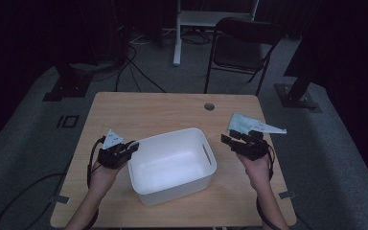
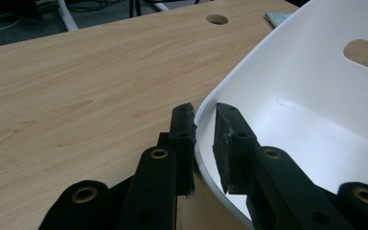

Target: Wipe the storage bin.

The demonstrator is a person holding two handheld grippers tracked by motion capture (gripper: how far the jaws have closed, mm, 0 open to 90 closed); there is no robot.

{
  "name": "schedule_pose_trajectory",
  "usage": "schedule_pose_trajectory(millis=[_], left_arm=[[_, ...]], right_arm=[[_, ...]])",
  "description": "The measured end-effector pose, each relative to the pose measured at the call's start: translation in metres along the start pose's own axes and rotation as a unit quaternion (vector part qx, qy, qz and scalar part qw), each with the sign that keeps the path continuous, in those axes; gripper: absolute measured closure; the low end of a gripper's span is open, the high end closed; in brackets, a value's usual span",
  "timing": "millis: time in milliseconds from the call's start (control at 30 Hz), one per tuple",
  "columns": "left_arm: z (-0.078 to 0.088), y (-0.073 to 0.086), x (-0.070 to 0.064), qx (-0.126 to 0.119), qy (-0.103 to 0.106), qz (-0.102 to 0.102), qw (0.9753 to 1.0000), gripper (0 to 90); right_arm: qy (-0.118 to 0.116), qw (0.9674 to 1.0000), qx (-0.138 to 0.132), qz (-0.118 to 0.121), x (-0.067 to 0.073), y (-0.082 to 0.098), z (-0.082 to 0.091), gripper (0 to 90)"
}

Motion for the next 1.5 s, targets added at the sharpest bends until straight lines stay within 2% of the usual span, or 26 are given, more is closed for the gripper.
schedule_pose_trajectory(millis=[167, 367, 500, 667, 967, 1133, 1367, 1500], left_arm=[[0.000, 0.000, 0.000, 0.000, 0.001, 0.000, 1.0000, 78.5], [0.000, 0.000, 0.000, 0.000, 0.001, 0.000, 1.0000, 78.5], [0.000, 0.000, 0.000, -0.001, 0.002, 0.001, 1.0000, 78.5], [0.000, 0.000, 0.000, -0.002, 0.002, 0.003, 1.0000, 78.5], [0.000, 0.000, 0.000, -0.003, 0.004, 0.003, 1.0000, 78.4], [0.000, 0.000, 0.000, -0.003, 0.004, 0.004, 1.0000, 78.4], [0.000, 0.001, 0.000, -0.004, 0.003, 0.003, 1.0000, 78.3], [0.000, 0.000, 0.000, -0.004, 0.003, 0.003, 1.0000, 78.4]], right_arm=[[0.056, 0.9983, -0.012, 0.003, -0.030, -0.005, 0.007, 47.0], [0.096, 0.9952, -0.017, -0.013, -0.067, -0.002, 0.009, 46.5], [0.113, 0.9932, -0.012, -0.026, -0.090, 0.002, 0.006, 44.3], [0.142, 0.9892, -0.008, -0.036, -0.115, 0.008, 0.002, 42.3], [0.162, 0.9860, 0.000, -0.041, -0.142, 0.012, -0.010, 39.0], [0.177, 0.9830, 0.010, -0.048, -0.156, 0.015, -0.020, 37.1], [0.182, 0.9809, 0.029, -0.061, -0.173, 0.022, -0.032, 35.1], [0.191, 0.9781, 0.044, -0.070, -0.183, 0.026, -0.039, 35.1]])
Point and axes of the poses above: each handheld gripper's, and its own axes: z roughly backward along the jaws, y roughly out of its underside, x roughly to its left, the point moved 7 cm from there along -z, roughly forward along the jaws, and after that the axes turned 13 degrees about -y, right-handed, at the moved point
